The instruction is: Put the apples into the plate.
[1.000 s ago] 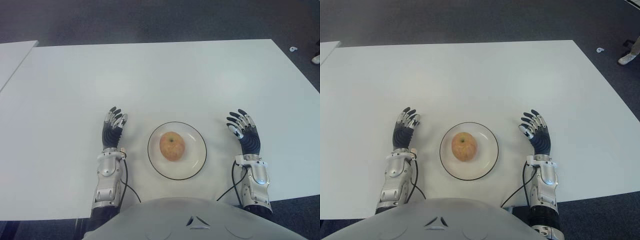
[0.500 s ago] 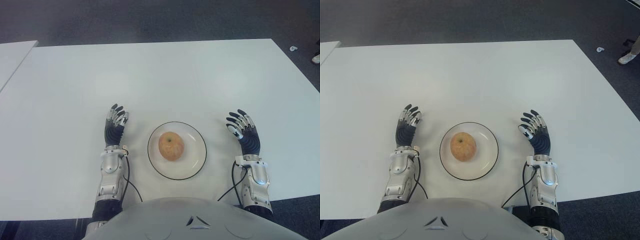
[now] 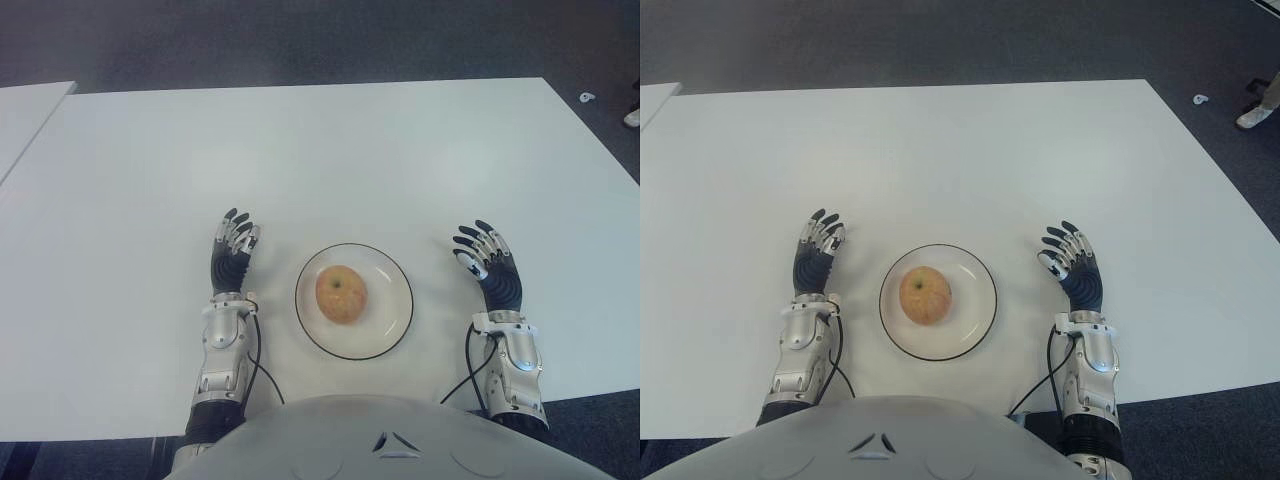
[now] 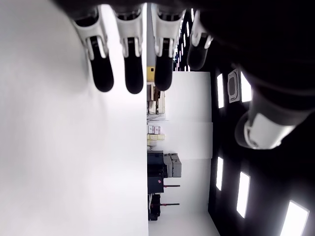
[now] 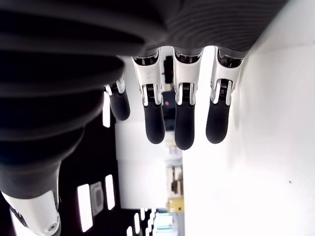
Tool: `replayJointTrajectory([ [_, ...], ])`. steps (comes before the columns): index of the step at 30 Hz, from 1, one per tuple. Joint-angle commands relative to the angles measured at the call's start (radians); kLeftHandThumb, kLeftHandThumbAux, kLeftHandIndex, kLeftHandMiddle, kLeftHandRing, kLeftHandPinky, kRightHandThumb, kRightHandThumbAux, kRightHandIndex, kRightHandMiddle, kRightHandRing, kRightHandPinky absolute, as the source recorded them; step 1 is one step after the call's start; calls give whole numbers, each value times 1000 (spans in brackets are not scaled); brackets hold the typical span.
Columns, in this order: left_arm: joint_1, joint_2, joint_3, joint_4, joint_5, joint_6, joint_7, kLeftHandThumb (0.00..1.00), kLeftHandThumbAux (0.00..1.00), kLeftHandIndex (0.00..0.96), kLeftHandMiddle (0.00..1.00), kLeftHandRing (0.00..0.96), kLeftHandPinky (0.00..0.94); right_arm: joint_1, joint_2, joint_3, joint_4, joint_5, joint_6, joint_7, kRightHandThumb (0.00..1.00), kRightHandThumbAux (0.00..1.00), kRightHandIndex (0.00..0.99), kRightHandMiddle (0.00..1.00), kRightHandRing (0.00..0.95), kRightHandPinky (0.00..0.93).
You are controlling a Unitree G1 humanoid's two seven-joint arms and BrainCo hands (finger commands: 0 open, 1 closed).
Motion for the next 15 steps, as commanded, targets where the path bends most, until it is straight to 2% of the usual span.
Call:
replayJointTrajectory([
  [1, 42, -15, -19, 42, -9, 36, -17, 94, 574, 121, 195, 219, 252, 33, 5, 0, 18, 6, 35, 4, 699, 677, 153, 274, 286, 336],
  [15, 71, -10, -39, 9, -22, 46, -35, 75, 570, 123, 200, 225, 271, 41, 1, -4, 8, 12, 39, 9, 699, 677, 153, 274, 286, 336],
])
